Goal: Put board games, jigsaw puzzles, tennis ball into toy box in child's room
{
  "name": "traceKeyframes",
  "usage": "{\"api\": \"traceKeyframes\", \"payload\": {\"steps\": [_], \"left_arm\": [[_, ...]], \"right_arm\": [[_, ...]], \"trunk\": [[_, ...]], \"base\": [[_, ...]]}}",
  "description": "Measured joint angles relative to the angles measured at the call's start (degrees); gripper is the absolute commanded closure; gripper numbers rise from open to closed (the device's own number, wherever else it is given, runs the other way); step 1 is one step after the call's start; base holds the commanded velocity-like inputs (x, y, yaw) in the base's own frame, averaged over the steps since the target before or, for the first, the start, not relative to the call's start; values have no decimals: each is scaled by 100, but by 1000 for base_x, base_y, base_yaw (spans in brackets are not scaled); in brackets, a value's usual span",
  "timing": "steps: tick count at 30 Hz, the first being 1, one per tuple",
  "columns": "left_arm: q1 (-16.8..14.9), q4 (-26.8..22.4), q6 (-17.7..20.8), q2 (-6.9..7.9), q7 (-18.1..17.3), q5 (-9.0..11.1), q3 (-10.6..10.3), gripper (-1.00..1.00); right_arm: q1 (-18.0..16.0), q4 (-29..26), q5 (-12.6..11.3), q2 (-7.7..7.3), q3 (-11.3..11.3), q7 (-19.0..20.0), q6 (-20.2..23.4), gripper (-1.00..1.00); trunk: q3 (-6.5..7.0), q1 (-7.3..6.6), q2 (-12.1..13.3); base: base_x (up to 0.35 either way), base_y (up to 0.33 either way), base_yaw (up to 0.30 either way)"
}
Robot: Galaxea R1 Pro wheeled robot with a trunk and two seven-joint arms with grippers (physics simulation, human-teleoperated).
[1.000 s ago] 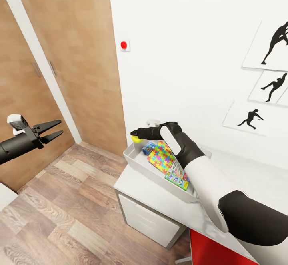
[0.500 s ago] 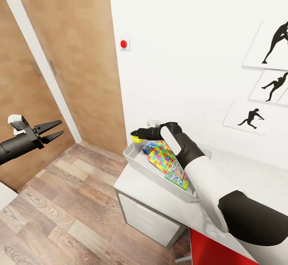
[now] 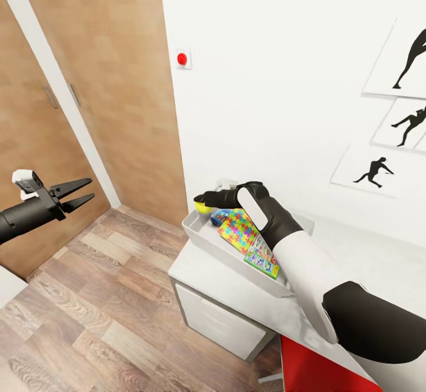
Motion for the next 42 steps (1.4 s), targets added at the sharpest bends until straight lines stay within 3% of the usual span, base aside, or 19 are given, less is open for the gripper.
{"api": "traceKeyframes", "payload": {"steps": [42], "left_arm": [[0,-3,0,3,-8,8,37,-100]], "right_arm": [[-2,89,8,0,-1,-4,2,100]], "trunk": [[-389,0,-1]], "base": [[0,0,0]]}}
